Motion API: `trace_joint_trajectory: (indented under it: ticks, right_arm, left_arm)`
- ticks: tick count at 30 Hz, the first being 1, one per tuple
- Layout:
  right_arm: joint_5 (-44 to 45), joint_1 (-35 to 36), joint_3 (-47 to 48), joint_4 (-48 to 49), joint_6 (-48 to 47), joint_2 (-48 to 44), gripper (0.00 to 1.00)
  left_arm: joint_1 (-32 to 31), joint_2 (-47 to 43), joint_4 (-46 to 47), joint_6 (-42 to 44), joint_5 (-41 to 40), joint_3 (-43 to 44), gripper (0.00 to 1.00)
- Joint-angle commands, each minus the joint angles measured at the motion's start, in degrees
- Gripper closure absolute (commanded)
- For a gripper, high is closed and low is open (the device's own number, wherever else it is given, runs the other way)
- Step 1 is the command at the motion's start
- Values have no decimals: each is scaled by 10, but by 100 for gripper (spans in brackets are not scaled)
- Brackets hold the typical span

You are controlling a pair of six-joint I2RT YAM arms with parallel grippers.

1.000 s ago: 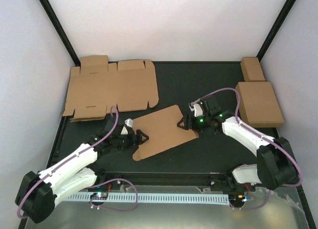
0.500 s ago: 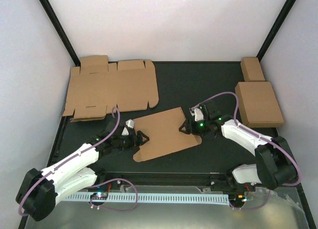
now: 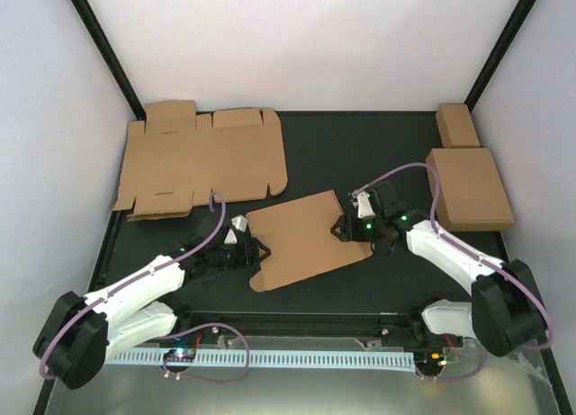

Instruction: Fold the paper box

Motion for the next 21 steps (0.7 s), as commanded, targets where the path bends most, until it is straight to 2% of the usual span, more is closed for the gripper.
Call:
trace_joint_trajectory:
  ticks: [1, 4, 11, 21]
  right_arm:
    - [65, -2, 5, -33, -25, -52, 33]
    - [92, -1, 9, -48, -30, -78, 27]
    - [130, -2, -3, -41, -23, -91, 26]
    - [96, -21, -79, 52, 13, -29, 39]
  left_arm:
    - [2, 28, 41, 29, -15, 7, 32]
    - [2, 59, 60, 44, -14, 17, 35]
    - [2, 105, 78, 82, -26, 43, 41]
    - [1, 158, 126, 112, -22, 47, 50]
